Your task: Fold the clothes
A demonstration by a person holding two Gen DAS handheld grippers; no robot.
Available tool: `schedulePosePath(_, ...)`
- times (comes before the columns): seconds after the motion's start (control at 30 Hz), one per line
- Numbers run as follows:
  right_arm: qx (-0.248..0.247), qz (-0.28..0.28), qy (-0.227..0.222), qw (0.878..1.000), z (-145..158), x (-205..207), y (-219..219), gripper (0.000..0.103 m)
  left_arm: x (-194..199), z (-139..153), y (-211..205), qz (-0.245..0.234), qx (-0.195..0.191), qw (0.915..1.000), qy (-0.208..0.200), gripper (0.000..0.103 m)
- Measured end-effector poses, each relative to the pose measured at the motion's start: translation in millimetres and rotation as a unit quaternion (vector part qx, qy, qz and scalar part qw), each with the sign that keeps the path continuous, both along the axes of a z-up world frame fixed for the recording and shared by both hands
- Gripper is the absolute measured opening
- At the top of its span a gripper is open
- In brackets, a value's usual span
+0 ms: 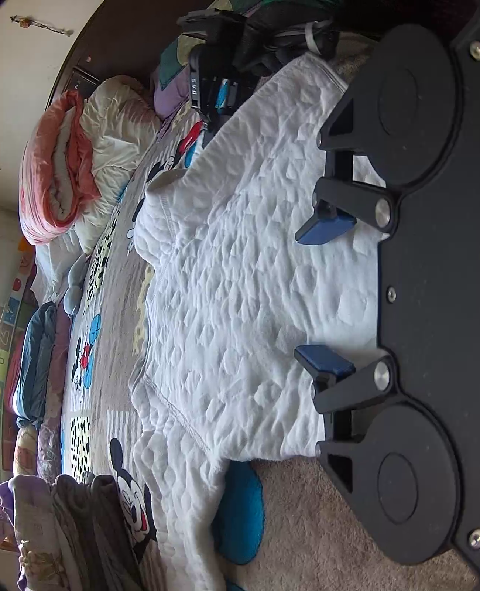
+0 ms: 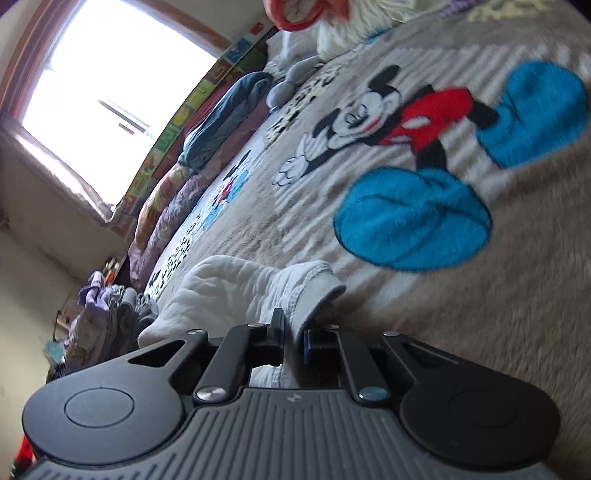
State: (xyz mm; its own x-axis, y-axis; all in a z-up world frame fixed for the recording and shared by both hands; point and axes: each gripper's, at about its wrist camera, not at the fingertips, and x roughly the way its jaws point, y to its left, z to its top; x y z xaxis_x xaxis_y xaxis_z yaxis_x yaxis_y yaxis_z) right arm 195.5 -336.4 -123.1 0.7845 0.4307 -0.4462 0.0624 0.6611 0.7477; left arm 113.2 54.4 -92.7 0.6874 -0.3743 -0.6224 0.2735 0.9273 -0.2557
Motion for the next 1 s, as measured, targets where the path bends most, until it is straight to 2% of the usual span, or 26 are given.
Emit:
schedulePosePath(0.1,-0.013,0.040,-0.004,0.999,18,9,-8,0.010,1,0,1,-0.002,-0.001,1.0000,0.002,0.059)
schedulePosePath(0.2,-0.065,0.080,-0.012,0.995,43,20,-16,0.010,1,0,1,-0.003,0.000,1.0000,0.003,0.060)
schedulePosePath(0.4,-0.146,0.069,-0.037,0.986,86,46,-45,0.010,1,-1,-1,-0.008,0.006,0.9999,0.001,0.062)
schedulePosePath(0.63,-0.253,0.073,-0.048,0.963,108,86,-46,0.009,2,-2,1,-0.012,0.000,0.9999,0.003,0.062)
schedulePosePath(0.8,-0.306,0.095,-0.020,0.947,98,117,-30,0.009,2,-3,3,-0.017,-0.001,0.9998,0.005,0.063)
schedulePosePath(1.0,-0.354,0.110,0.012,0.929,69,145,-18,0.009,3,-5,7,-0.023,-0.010,0.9997,0.007,0.063)
